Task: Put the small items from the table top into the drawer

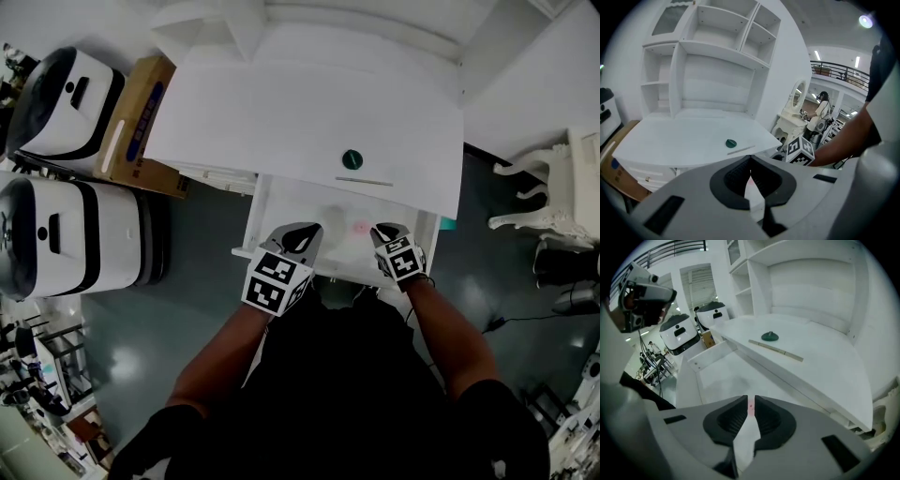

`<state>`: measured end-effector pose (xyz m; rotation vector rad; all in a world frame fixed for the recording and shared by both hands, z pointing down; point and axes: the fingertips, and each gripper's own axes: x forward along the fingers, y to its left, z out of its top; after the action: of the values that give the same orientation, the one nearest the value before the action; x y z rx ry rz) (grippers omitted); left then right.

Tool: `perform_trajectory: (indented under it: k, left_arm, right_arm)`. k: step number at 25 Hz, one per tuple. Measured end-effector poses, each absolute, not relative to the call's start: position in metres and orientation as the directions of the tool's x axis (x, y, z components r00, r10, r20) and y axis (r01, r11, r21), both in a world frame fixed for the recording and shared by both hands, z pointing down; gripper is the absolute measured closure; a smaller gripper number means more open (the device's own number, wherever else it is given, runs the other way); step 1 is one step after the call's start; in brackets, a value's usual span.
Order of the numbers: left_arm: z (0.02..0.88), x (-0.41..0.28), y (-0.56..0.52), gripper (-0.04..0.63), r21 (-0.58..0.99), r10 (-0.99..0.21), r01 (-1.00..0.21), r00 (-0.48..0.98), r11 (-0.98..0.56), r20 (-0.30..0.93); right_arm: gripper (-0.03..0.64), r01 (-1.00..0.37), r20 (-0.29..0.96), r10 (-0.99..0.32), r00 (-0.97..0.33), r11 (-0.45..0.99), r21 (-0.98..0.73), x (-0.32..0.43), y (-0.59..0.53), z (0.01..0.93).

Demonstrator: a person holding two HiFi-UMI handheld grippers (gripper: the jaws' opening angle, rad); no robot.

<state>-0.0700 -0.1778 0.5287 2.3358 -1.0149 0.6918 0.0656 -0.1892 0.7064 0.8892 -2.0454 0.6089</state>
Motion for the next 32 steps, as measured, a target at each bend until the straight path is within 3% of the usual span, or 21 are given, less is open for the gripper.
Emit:
perform_trajectory:
  k: [6, 18, 24, 32]
  left_arm:
    - [0.524, -0.067, -0.181, 0.592, 0.231, -0.518, -0.755, 0.606, -0.613, 0.604]
    - [0.501, -0.043, -0.184, 0.592, 0.202, -0.536, -0.724, 0.641, -0.66, 0.549]
    - [0.489, -0.042, -0.182, 0.592, 0.221, -0.536, -0.71, 0.667, -0.669, 0.518]
    - [0.479, -0.045, -0.183, 0.592, 0.235, -0.546, -0.709, 0.676, -0.665, 0.495]
  right_arm:
    - [0.588, -0.762, 0.713, -0.466, -0.524, 0.63, -0.148, 0.06, -0.187, 0.633]
    - [0.591, -0.79, 0.528, -0.615, -0.586, 0.578, -0.203, 0.057, -0.189, 0.513]
    - [0.589, -0.773, 0.468, -0.617, -0.633, 0.54, -0.333, 0.056, -0.186, 0.494]
    - [0.589, -0.794, 0.472, -0.641, -0.606, 0.524, -0.309, 0.061, -0.187, 0.495]
